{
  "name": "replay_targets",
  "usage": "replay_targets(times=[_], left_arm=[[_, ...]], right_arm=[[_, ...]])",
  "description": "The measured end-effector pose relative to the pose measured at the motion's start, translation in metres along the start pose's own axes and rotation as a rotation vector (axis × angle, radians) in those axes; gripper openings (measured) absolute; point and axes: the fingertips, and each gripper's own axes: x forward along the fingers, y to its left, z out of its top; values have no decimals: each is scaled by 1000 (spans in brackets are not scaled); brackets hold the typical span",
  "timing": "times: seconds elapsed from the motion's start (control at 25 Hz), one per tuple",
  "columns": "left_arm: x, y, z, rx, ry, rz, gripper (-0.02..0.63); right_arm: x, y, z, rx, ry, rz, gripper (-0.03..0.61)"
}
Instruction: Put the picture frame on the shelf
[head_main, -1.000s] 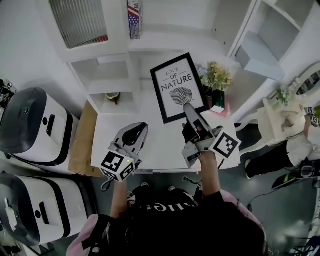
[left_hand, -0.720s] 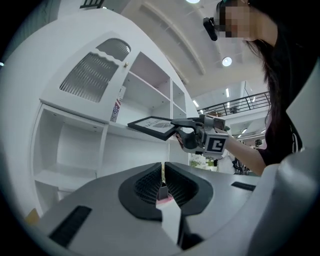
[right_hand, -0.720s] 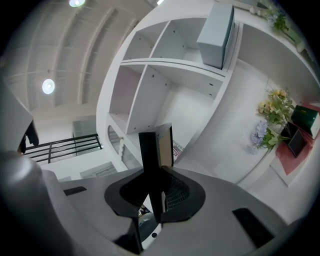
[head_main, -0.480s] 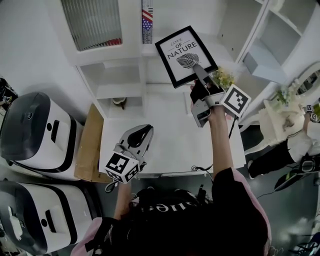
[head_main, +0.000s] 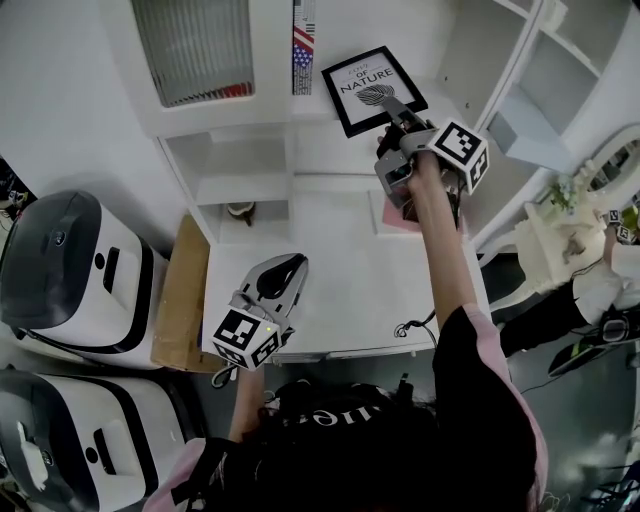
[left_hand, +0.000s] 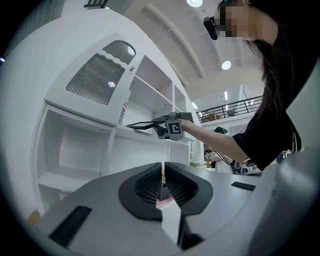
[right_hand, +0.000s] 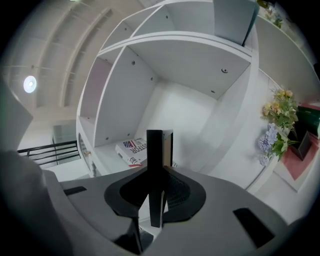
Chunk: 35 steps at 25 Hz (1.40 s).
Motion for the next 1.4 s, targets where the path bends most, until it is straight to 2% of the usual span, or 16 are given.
replay_targets(times=[0.16, 0.44, 0.68, 0.84, 1.0, 1.4], left_arm=[[-4, 1, 2, 0, -5, -2, 31], [-12, 4, 3, -3, -9, 12, 31], [-19, 6, -1, -10, -3, 25, 31], [-20, 8, -1, -13, -2, 32, 31], [-21, 6, 1, -13, -5, 30, 31], [-21, 2, -1, -14, 4, 21, 31]], right_arm=[[18, -3, -13, -28, 73, -56, 91], [17, -15, -25, 66, 108, -93, 107], [12, -32, -34, 164, 125, -83, 129], [13, -30, -33, 146, 133, -64, 149], [13, -19, -33, 163, 145, -6, 232], [2, -21, -33, 121, 145, -2, 245]])
